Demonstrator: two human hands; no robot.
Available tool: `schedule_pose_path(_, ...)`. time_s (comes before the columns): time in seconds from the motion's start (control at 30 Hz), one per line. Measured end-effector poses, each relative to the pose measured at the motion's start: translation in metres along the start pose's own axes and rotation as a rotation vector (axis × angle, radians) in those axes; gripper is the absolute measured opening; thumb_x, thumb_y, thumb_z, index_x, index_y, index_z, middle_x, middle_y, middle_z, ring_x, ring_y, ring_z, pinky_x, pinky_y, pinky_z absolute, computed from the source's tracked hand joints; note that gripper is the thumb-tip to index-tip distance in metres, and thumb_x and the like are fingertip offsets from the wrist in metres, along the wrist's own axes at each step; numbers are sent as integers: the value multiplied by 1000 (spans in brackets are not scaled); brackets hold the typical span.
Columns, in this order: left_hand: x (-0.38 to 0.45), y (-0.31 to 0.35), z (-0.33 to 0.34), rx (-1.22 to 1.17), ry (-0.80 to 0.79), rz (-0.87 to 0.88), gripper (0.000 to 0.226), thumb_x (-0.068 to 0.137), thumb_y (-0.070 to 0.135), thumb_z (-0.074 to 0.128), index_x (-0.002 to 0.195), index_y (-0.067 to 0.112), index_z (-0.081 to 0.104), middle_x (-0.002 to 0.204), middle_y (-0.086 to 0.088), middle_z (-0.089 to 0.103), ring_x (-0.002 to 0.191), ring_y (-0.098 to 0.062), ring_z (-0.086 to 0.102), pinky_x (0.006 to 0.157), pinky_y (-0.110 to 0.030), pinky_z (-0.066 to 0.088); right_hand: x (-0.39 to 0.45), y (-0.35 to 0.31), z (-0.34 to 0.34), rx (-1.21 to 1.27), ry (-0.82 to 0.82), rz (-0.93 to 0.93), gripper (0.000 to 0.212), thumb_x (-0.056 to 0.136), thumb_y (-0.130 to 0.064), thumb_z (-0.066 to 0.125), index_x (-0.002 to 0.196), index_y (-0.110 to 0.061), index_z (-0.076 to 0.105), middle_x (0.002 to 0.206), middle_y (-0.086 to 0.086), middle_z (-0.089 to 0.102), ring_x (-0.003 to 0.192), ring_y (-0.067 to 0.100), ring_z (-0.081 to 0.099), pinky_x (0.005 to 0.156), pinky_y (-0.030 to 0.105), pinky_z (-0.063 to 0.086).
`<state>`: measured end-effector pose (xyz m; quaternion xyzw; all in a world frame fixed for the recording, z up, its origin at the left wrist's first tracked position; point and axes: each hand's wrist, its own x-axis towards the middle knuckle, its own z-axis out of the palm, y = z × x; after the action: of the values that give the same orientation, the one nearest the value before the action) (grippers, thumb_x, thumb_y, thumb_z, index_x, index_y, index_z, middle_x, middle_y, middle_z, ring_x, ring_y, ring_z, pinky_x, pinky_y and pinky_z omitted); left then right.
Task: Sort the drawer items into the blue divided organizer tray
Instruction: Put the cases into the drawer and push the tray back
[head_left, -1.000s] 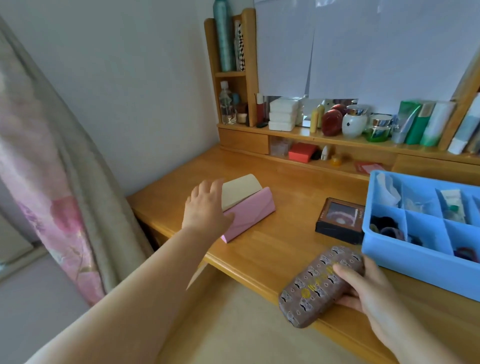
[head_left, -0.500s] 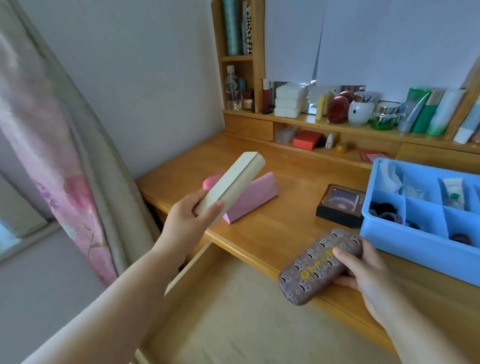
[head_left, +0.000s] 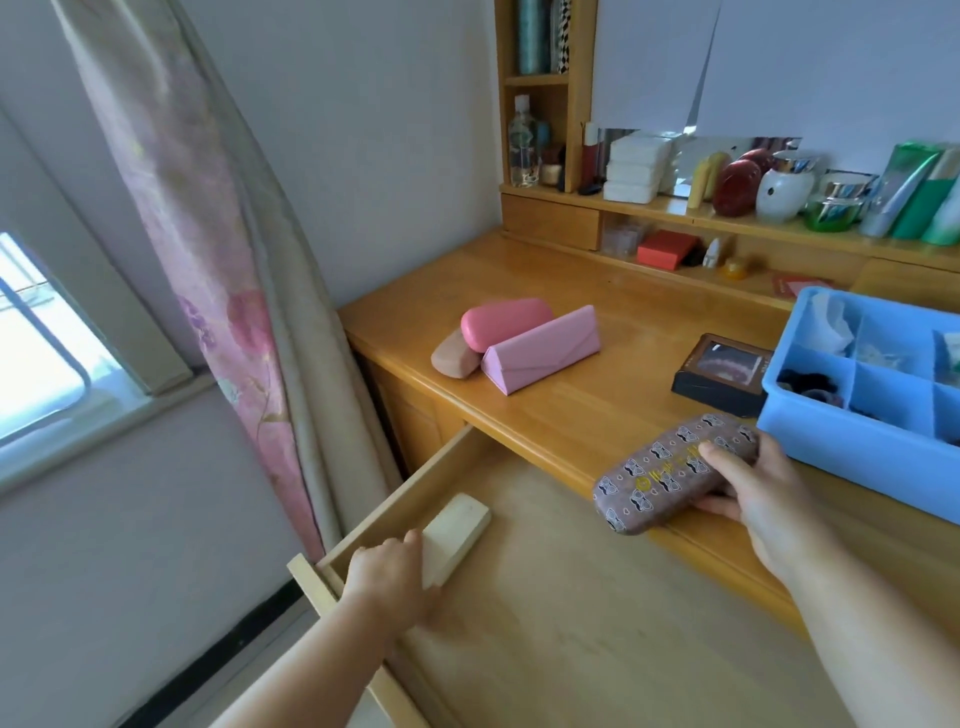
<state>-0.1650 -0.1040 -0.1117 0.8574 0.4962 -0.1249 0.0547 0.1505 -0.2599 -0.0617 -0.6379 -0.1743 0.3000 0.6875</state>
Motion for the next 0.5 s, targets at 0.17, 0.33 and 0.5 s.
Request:
schedule_pose_path(0.17,15,-5,18,273,-103,-71,67,92,27,51,148,8,19,124,-5,58,109,-22,59,87,-32,49,1,-2,0,-16,1,6,27,89,-14,62,112,-22,51,121,8,60,106,23,61,64,35,55)
schedule_pose_path(0.33,25,2,22,298,-7,52,85,89,14,55,150,24,-2,136,-11,32,109,-23,51,81,-31,53,-17,-9,15,12,-63,25,38,86,-11,64,118,-26,50,114,2,63,99,19,65,64,36,57)
schedule_pose_path(0.5,39,-8,18,281,-94,153,90,91,12,48,145,43,-17,137,-10,37,101,-26,62,76,-35,52,-58,29,76,-65,-373,93,40,85,-6,65,108,-39,58,100,-5,72,86,17,71,59,28,56)
